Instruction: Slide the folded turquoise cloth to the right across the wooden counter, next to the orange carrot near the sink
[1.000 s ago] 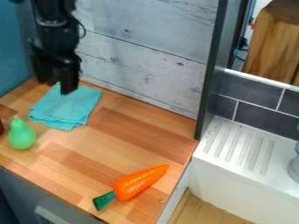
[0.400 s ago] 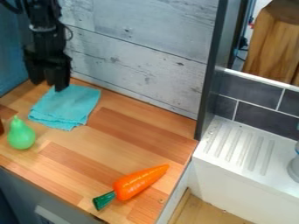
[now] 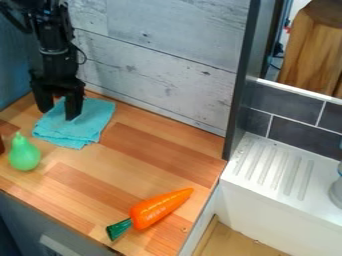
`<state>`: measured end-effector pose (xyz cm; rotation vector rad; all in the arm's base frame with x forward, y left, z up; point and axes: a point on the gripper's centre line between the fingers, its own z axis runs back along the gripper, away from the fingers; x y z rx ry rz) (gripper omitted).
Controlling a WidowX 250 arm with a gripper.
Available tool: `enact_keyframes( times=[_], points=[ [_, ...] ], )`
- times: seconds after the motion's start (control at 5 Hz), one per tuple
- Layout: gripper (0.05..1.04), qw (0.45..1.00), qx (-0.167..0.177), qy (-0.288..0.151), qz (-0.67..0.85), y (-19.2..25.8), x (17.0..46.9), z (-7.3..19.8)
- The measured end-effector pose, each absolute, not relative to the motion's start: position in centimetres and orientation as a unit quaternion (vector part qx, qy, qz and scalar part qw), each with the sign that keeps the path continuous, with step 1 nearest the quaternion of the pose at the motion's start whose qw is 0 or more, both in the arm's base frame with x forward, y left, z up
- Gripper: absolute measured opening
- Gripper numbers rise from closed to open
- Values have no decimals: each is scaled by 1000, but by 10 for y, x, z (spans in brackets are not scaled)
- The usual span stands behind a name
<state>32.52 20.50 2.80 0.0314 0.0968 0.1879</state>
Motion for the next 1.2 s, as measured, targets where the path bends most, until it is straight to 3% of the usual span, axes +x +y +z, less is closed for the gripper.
enact_keyframes(
  times=[0.2, 0.4, 1.0, 1.2],
  points=[
    [993, 993, -1, 21, 112, 196, 330, 6],
    [995, 992, -7, -6, 130, 192, 335, 4],
    [999, 997, -71, -4, -7, 113, 337, 0],
    [999, 996, -75, 2, -50, 69, 342, 0]
  ],
)
